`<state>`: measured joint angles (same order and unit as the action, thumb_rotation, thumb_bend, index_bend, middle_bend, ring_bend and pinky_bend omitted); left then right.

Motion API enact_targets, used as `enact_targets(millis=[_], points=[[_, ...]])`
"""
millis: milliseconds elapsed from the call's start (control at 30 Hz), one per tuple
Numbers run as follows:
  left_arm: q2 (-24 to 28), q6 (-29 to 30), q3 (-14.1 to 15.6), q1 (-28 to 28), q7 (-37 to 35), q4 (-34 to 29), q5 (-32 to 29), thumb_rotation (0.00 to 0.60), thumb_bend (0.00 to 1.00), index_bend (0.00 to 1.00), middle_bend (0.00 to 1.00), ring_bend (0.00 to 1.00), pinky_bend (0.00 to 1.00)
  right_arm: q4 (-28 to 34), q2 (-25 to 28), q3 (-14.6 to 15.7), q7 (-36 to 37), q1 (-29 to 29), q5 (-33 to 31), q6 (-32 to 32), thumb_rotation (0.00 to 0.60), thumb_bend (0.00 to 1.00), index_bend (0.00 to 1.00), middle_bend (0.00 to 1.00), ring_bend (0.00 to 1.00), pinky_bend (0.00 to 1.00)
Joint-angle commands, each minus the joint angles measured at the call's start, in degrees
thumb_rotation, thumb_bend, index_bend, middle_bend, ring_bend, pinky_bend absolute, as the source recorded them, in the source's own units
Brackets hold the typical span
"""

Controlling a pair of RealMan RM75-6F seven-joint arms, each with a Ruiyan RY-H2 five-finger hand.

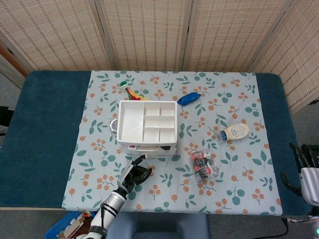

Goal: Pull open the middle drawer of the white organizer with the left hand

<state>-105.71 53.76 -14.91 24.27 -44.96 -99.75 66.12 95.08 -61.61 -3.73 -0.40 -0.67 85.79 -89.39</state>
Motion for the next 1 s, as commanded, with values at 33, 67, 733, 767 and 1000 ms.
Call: enact_targets(millis=[33,67,733,767,1000], points=[[0.1,0.4,0.6,-0.4,0.3,-0.1,0.4,0.600,0.43,0.31,1.00,1.00,1.00,0.0,0.0,0.0,0.0,0.0,0.0,0.0,0.600,0.36,0.00,0.15,0.07,0.14],[0.2,0.8,1.1,-0.6,0.9,-0.1,1.1,0.600,0.43,0.31,1.00,1.00,1.00,0.0,0.0,0.0,0.1,0.0,0.1,0.0,0.600,0.36,0.00,0.15,0.07,0.14],[16.0,13.4,5.8,-1.4,32.9,-4.2,17.4,0.600,0.43,0.24,1.00,1.00,1.00,0.6,1.7,-1.4,0.4,0.3,1.6,-2.3,0.600,0.36,0.00,0.15,0.07,0.14],[16.1,13.8,5.6,-1.3,34.3,-4.1,17.4,0.600,0.43,0.24,1.00,1.00,1.00,0.7,1.6,-1.4,0.3,0.3,1.7,-2.5,0.600,0.36,0.00,0.15,0.07,0.14],[15.8,14.5,4.9,-0.2,37.7,-3.9,16.6,0.600,0.43,0.24,1.00,1.00,1.00,0.7,1.5,-1.4,0.2,0.5,1.7,-2.2,0.600,0.36,0.00,0.15,0.07,0.15]])
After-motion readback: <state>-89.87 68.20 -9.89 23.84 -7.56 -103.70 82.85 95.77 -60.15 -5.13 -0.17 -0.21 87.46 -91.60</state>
